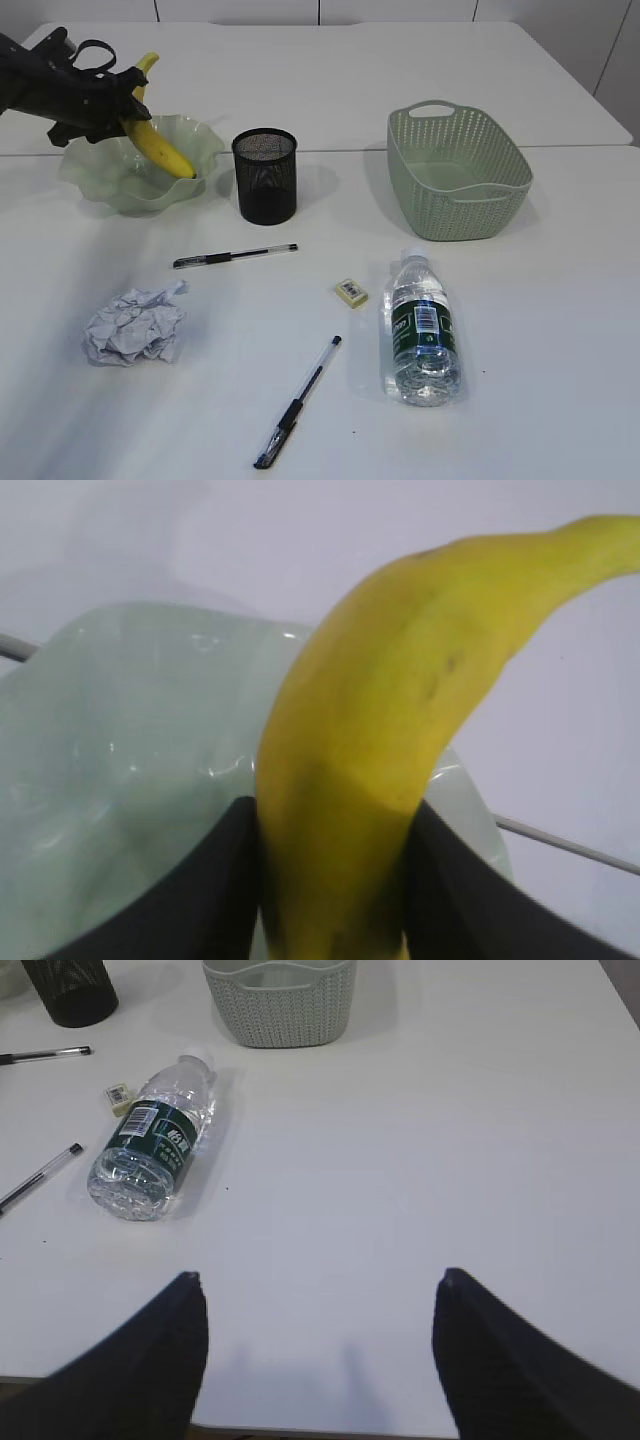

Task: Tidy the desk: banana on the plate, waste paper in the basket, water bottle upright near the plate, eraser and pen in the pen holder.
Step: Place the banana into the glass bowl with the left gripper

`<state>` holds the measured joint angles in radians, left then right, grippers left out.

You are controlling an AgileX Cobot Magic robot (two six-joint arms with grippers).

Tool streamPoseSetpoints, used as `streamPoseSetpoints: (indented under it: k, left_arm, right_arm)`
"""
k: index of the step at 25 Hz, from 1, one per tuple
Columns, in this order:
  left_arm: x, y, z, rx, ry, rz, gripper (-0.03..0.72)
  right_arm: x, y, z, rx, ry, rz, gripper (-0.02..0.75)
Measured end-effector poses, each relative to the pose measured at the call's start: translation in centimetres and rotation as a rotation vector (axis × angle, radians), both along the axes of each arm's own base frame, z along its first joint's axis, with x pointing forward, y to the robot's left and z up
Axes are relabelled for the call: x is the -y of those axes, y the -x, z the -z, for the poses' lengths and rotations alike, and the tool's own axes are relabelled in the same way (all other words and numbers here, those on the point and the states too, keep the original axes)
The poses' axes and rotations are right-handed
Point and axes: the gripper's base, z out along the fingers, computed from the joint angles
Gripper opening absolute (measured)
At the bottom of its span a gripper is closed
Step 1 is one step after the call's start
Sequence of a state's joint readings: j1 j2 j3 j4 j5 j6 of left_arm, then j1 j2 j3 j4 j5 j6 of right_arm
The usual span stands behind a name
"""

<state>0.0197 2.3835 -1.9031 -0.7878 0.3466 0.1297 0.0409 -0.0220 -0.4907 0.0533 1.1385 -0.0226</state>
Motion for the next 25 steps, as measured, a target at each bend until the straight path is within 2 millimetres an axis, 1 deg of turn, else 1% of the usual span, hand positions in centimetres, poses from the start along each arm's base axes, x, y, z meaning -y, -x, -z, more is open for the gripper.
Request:
streamPoseSetpoints:
  k: [8, 12, 17, 25]
  left_arm:
    - [-0.15, -0.13, 0.3, 0.008, -0.013, -0.011, 0.293]
    - [-0.15, -0.13, 0.3, 0.008, -0.013, -0.011, 0.325]
    - [-0.15, -0.13, 0.3, 0.008, -0.012, -0.012, 0.384]
    - [-0.11, -0.1, 0.31, 0.004, -0.01, -0.008, 0.393]
  right_arm:
    - [0.0, 0.0, 0.0, 0.0, 0.0, 0.0, 0.52]
    - [0.0, 0.0, 0.0, 0.0, 0.0, 0.0, 0.52]
    - [-0.01, 0.0, 0.0, 0.0, -0.001, -0.001, 0.52]
    - [-0.04, 0.0, 0.0, 0.0, -0.004, -0.003, 0.52]
